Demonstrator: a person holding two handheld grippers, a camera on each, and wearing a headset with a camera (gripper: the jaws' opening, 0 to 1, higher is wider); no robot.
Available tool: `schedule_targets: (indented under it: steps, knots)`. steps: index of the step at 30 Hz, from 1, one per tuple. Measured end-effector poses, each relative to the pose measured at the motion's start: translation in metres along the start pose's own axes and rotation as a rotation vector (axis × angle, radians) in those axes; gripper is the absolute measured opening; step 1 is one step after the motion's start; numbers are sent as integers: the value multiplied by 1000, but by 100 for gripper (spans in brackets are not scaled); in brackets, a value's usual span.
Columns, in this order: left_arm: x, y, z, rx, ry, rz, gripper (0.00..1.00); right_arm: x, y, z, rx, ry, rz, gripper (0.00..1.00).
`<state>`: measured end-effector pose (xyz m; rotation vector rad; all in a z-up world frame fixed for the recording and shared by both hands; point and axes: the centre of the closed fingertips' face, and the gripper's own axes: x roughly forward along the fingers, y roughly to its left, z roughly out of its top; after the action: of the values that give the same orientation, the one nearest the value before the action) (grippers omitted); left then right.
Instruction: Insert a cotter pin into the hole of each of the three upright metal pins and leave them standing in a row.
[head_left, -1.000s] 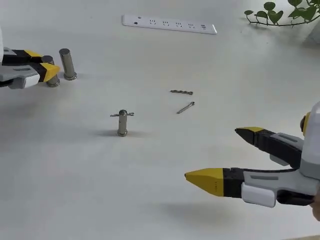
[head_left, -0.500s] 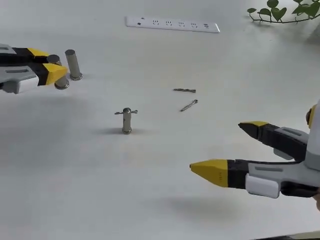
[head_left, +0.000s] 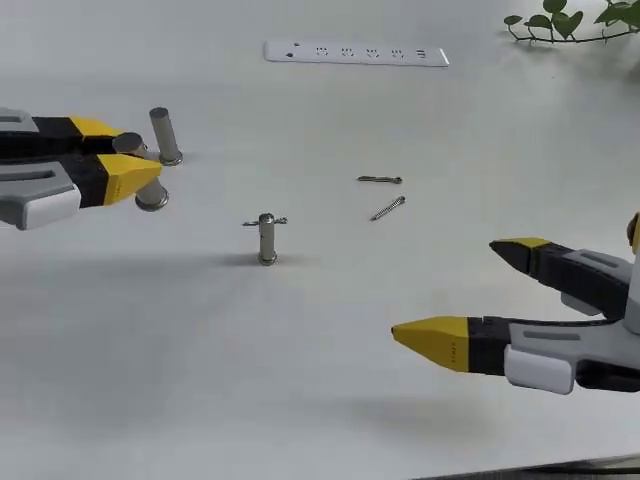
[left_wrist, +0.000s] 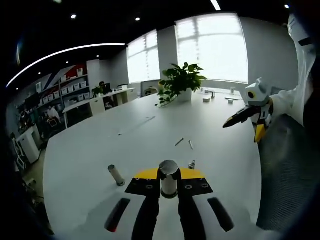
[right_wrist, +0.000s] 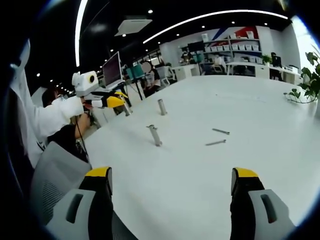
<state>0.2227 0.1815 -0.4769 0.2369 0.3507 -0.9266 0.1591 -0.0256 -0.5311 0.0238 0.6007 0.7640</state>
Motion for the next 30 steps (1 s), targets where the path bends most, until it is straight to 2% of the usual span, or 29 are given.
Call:
schedule_targets:
  steps: [3, 5, 7, 13, 14, 15, 16, 17, 18, 25, 30]
  knots:
    - [3, -15, -4, -2, 16, -17, 9, 0, 4, -1, -5, -1, 14, 98]
    - [4, -19, -4, -7, 16, -22, 9, 0, 7, -2, -24, 6, 24, 98]
    - [8, -32, -3, -16, 16, -43, 9, -1, 7, -2, -27, 7, 26, 98]
    - [17, -56, -3, 7, 34, -90, 9, -8, 1, -2, -15, -11, 13, 98]
    - [20, -65, -3, 29, 40, -110, 9, -9, 0, -3, -13, -12, 10, 98]
    - [21, -67, -4, 36, 42, -114, 9, -10, -2, -3, -10, -14, 6, 98]
    - [27, -75, -5, 42, 49, -129, 9, -12, -3, -3, -9, -17, 5, 98]
    - [28, -77, -5, 38, 51, -135, 9, -13, -4, -3, -7, -18, 4, 98]
    - [33, -86, -7, 31, 56, -154, 9, -14, -4, -4, -5, -19, 1, 98]
    - [59, -110, -14, 34, 71, -177, 9, -20, -8, -7, -1, -16, -11, 98]
    - [72, -119, -20, 38, 82, -187, 9, -23, -8, -9, 3, -17, -17, 98]
